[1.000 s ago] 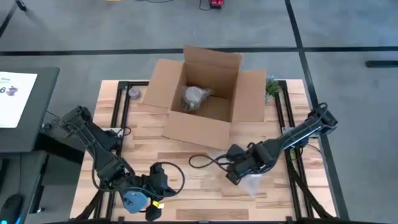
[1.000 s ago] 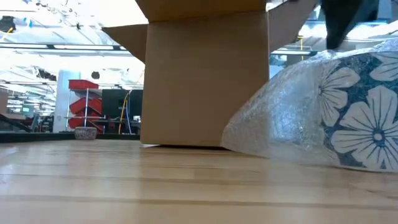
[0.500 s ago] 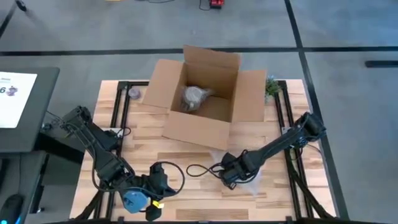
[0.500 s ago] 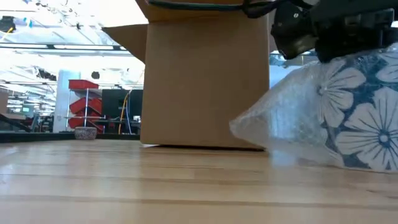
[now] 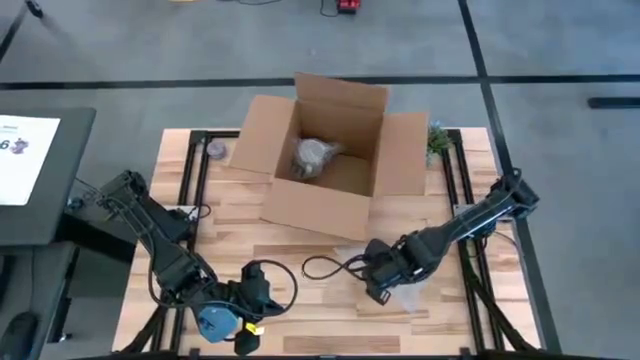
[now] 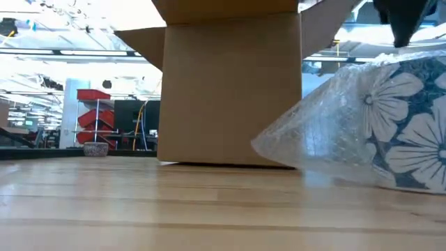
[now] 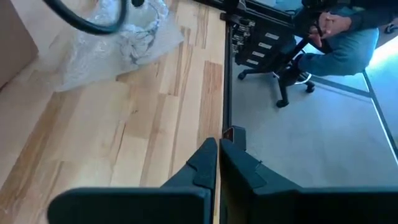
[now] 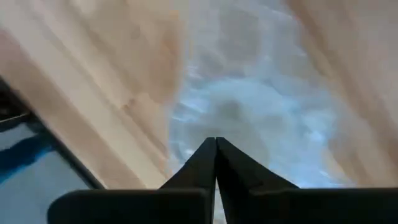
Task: Wrap mug
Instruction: Wrap the white blue mug with the transparent bubble wrap
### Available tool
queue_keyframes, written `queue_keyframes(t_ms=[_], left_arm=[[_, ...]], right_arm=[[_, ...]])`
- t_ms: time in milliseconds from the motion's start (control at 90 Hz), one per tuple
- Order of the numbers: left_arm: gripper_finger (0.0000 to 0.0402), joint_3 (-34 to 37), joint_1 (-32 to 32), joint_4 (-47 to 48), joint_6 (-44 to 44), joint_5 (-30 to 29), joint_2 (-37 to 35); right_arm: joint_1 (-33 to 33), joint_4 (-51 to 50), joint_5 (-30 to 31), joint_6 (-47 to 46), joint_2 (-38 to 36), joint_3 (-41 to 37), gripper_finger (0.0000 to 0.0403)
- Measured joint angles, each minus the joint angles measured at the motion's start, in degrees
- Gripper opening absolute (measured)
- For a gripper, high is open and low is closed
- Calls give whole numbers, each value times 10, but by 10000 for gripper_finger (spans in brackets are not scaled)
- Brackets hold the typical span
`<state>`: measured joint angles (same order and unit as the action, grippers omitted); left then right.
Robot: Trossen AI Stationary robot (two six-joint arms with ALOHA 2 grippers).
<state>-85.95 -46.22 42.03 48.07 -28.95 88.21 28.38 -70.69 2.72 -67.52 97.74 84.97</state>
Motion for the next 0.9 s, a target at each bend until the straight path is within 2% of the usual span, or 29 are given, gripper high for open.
queue_keyframes(t_ms=[67,311,522,800,900], left_arm=[[0,0,0,-1,0,0,0],[0,0,0,-25,-5,0,0],[0,0,1,-32,-4,2,0],[0,0,1,-59,-14,4,0],[0,0,1,-59,-18,4,0]], right_arm=[[0,-12,0,-2,12,-8,0],[-12,69,-9,3,88,-78,0],[-12,122,-22,91,130,-77,1],[29,184,-44,283,70,-67,0],[38,169,-43,287,23,-58,0]])
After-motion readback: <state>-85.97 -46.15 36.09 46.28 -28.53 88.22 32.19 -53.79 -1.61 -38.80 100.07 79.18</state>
